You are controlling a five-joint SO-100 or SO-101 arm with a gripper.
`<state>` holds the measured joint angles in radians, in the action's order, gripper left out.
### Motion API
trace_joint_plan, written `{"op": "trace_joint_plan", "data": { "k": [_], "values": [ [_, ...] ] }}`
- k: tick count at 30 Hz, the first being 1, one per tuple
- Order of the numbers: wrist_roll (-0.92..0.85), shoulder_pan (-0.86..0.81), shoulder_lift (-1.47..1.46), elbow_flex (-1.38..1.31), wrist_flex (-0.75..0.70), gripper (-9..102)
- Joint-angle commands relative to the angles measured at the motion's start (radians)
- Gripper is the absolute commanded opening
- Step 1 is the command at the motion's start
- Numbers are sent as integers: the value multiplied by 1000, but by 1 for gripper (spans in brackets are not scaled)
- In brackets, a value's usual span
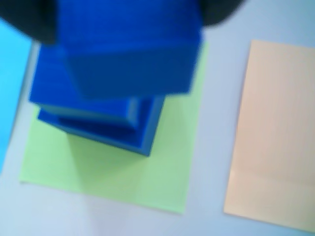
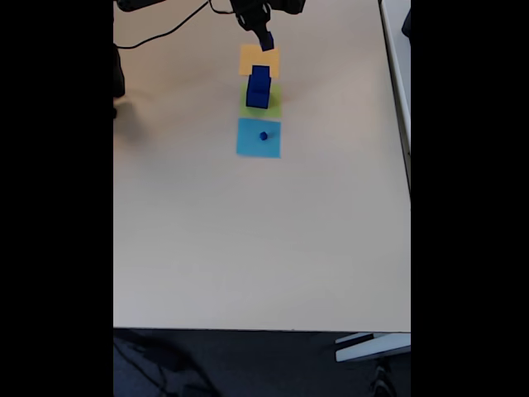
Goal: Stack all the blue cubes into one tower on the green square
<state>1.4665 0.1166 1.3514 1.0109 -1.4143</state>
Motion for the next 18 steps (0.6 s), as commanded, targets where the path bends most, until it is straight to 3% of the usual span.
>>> {"op": "trace_joint_plan", "data": {
  "k": [1,18],
  "values": [
    [14,2,78,26,51,0],
    [-23,-55,92,100,84,0]
  ]
}}
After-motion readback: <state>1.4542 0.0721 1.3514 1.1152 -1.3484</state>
